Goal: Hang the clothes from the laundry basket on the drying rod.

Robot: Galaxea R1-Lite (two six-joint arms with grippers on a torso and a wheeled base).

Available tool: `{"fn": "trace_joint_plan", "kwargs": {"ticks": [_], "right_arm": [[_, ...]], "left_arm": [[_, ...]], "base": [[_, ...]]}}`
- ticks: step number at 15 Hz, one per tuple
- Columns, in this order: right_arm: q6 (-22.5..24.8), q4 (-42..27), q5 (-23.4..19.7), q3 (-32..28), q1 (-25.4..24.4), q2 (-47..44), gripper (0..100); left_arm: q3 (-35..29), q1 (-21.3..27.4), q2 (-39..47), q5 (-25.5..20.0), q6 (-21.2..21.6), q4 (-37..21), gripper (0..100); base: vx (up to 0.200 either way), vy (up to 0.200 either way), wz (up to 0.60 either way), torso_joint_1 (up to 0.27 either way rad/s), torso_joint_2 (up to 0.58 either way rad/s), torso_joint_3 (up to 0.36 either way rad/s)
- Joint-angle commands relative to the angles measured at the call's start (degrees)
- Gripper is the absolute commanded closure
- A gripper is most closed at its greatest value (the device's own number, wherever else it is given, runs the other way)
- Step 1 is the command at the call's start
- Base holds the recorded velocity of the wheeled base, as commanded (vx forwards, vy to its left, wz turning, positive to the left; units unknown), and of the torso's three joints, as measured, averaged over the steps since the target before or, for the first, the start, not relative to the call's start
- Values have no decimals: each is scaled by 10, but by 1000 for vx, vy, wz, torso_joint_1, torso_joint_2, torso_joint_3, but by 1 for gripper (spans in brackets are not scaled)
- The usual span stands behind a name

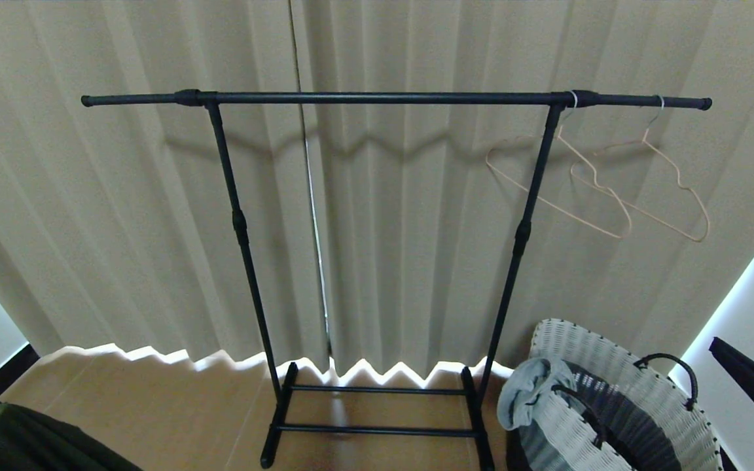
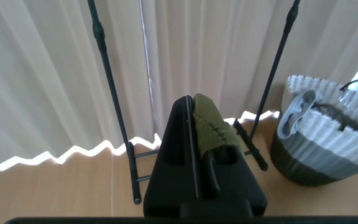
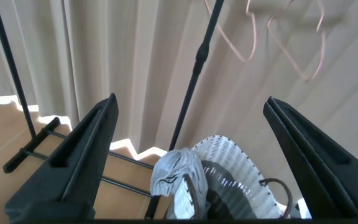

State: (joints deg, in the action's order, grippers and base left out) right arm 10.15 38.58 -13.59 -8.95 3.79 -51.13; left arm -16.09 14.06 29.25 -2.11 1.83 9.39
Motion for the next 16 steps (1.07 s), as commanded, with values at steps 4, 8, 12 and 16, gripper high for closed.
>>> {"fn": "trace_joint_plan", "kwargs": {"ticks": [4,8,12,16], "right_arm": [[0,1,-1,9,0,1,0],[0,0,-1,9,0,0,0],[0,0,-1,12,0,0,0],[0,0,-1,12,0,0,0]], "left_arm": [[1,0,3,0,-6,-1,100],[3,0,3,-1,-6,-3,100],[10,0,4,-3,-4,-3,100],[13,0,3,-9,-4,-3,100]], "base": [[0,0,0,200,-515,-314],[0,0,0,184,-456,-267],[0,-150,0,38,-79,-49],[0,-200,0,8,-2,-2]]}}
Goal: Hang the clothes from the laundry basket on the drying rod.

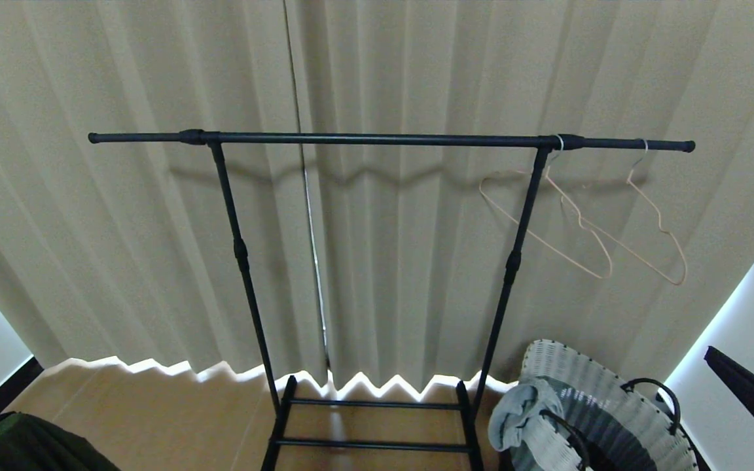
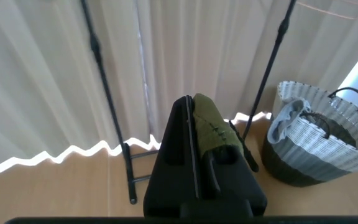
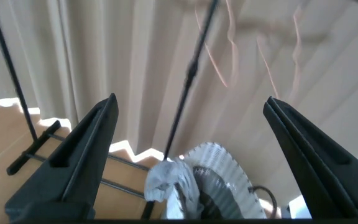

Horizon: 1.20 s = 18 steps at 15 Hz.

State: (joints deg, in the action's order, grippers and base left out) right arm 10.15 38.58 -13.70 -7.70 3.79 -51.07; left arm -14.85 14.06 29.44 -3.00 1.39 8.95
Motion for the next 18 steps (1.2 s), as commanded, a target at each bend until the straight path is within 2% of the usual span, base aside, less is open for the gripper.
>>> {"fn": "trace_joint_plan", "kwargs": {"ticks": [1,5,16,18], "right_arm": [[0,0,0,0,0,-1,0],[0,0,0,0,0,-1,0],[0,0,2,-1,0,0,0],[0,0,3,-1,1,0,0]], "left_arm": [[1,0,1,0,0,2,100],[4,0,1,0,0,2,100],[8,0,0,-1,-2,2,100],[8,0,2,-1,-2,0,100]], "base": [[0,-200,0,22,2,-2],[0,-200,0,2,1,2],[0,0,0,0,0,0],[200,0,0,7,2,2]]}}
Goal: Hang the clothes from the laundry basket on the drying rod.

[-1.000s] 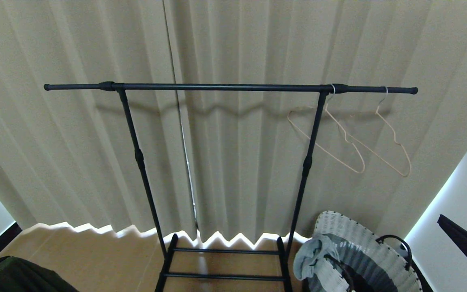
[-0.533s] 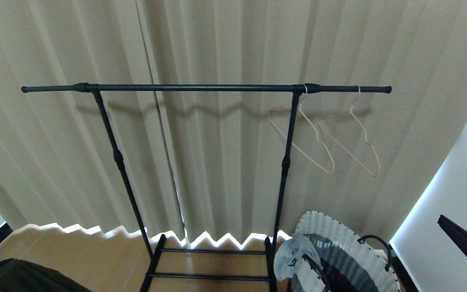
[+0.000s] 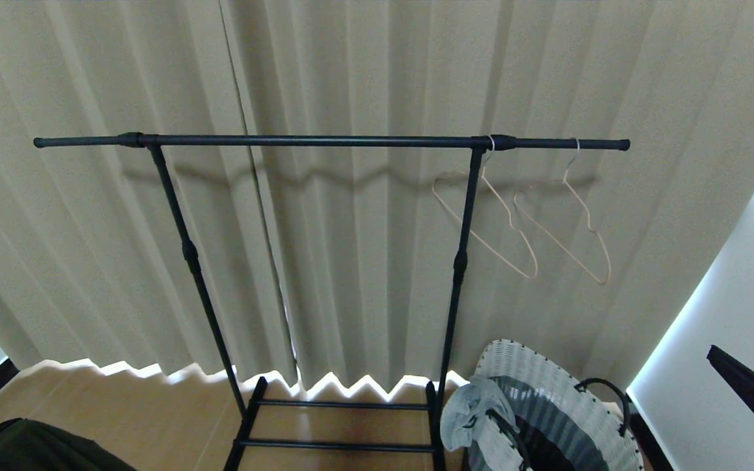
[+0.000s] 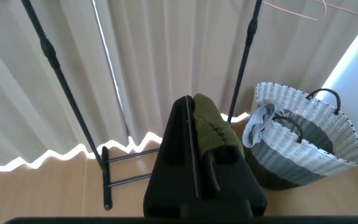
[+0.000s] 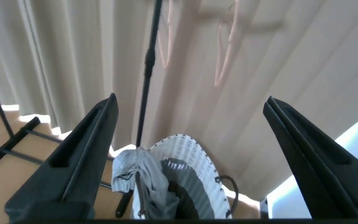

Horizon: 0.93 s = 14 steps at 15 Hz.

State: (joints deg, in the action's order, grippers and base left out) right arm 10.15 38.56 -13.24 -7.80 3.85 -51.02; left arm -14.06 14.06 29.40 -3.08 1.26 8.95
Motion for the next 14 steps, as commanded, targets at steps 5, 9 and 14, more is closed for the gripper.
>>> {"fn": "trace_joint_plan", "kwargs": {"ticks": [5,9,14], "right_arm": [[0,0,15,1,1,0,0],[0,0,14,6,1,0,0],[0,-45,14,6,1,10,0]], "left_arm": [[2,0,1,0,0,0,100],[3,0,1,0,0,0,100],[6,0,0,0,1,0,100]], "base": [[200,0,0,1,2,3],[200,0,0,9,2,5],[200,0,0,2,5,1]]}}
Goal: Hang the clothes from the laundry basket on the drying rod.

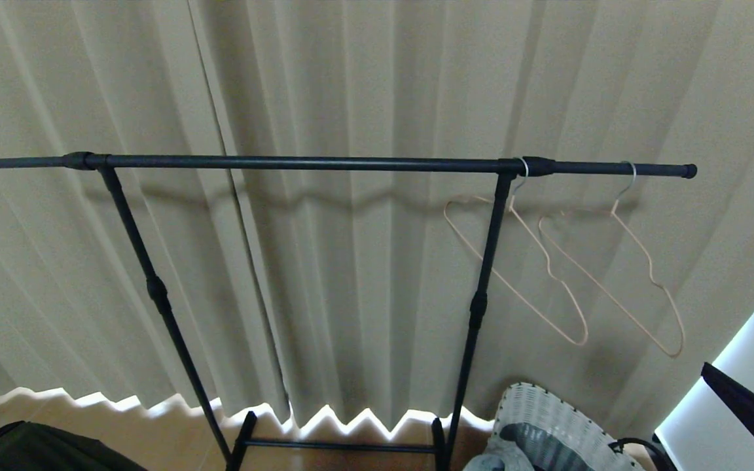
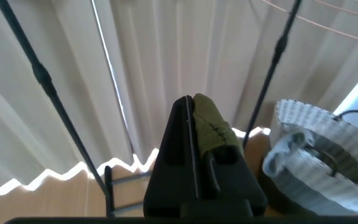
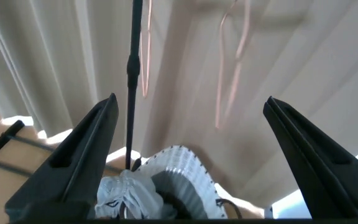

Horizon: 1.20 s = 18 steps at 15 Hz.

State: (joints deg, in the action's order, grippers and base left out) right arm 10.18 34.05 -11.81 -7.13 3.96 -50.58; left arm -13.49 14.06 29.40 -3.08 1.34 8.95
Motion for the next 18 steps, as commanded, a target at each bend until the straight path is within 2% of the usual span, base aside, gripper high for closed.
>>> {"fn": "trace_joint_plan", "kwargs": {"ticks": [1,2,5,7,8,10,12,13,16,18], "right_arm": [[0,-13,0,-3,0,4,0],[0,-21,0,-5,0,0,0],[0,-36,0,-38,1,-34,0],[0,-71,0,-92,25,-84,0],[0,-120,-1,-144,29,-118,0],[-1,-189,0,-199,35,-150,0],[-1,-299,2,-296,41,-215,0],[-1,-318,5,-319,47,-247,0],[-2,-304,54,-346,48,-332,0],[-2,-296,56,-349,48,-349,0]], "left_arm": [[3,0,0,0,2,1,100],[8,0,0,0,5,1,100],[17,0,0,1,19,4,100],[21,0,-1,1,26,4,100],[23,0,-8,1,29,4,100],[24,1,-16,1,31,4,100],[26,5,-18,0,38,3,100],[26,11,-19,0,38,3,100],[26,17,-23,1,38,3,100],[27,17,-23,1,40,3,100]], "base": [[200,0,0,-2,-2,2],[200,0,0,2,7,2],[0,0,0,0,0,0],[0,0,0,0,0,0],[0,0,0,0,0,0],[0,0,0,0,0,0],[0,0,0,0,0,0],[0,0,0,0,0,0],[0,0,0,0,0,0],[0,0,0,0,0,0]]}}
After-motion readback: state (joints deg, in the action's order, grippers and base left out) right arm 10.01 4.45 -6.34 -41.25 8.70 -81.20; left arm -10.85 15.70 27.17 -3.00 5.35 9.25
